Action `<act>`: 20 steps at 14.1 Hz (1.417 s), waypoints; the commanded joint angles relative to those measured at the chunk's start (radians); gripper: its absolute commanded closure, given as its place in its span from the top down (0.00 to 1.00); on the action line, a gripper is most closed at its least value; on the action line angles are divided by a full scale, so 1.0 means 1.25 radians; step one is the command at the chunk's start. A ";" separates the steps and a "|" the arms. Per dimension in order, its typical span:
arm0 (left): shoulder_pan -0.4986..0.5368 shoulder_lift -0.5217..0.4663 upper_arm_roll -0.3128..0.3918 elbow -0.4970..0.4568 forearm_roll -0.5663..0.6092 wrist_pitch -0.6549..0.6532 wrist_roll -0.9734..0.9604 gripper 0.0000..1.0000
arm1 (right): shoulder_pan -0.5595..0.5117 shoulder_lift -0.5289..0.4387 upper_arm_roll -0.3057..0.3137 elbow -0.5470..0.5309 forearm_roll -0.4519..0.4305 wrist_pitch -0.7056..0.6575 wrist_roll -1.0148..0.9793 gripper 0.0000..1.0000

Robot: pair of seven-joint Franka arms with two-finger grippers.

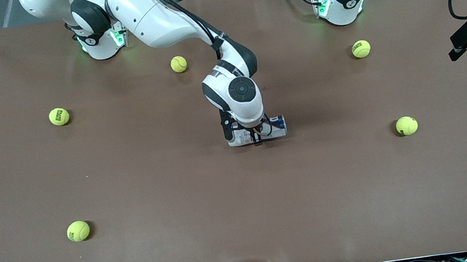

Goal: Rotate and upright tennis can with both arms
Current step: 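Lower the held can onto the table middle with the right gripper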

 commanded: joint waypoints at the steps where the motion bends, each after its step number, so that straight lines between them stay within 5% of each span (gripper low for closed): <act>1: 0.003 0.002 -0.004 0.011 0.000 -0.013 0.000 1.00 | 0.021 0.037 -0.027 0.041 -0.013 0.002 0.039 0.72; 6: 0.003 0.002 -0.004 0.011 0.000 -0.013 0.000 1.00 | 0.028 0.057 -0.036 0.046 -0.013 0.029 0.083 0.80; 9: 0.003 0.004 -0.004 0.013 0.001 -0.013 -0.005 1.00 | 0.030 0.064 -0.036 0.053 -0.014 0.032 0.084 1.00; 20: -0.019 0.090 -0.022 0.008 -0.075 -0.020 -0.007 1.00 | 0.028 0.055 -0.045 0.062 -0.013 0.010 0.085 1.00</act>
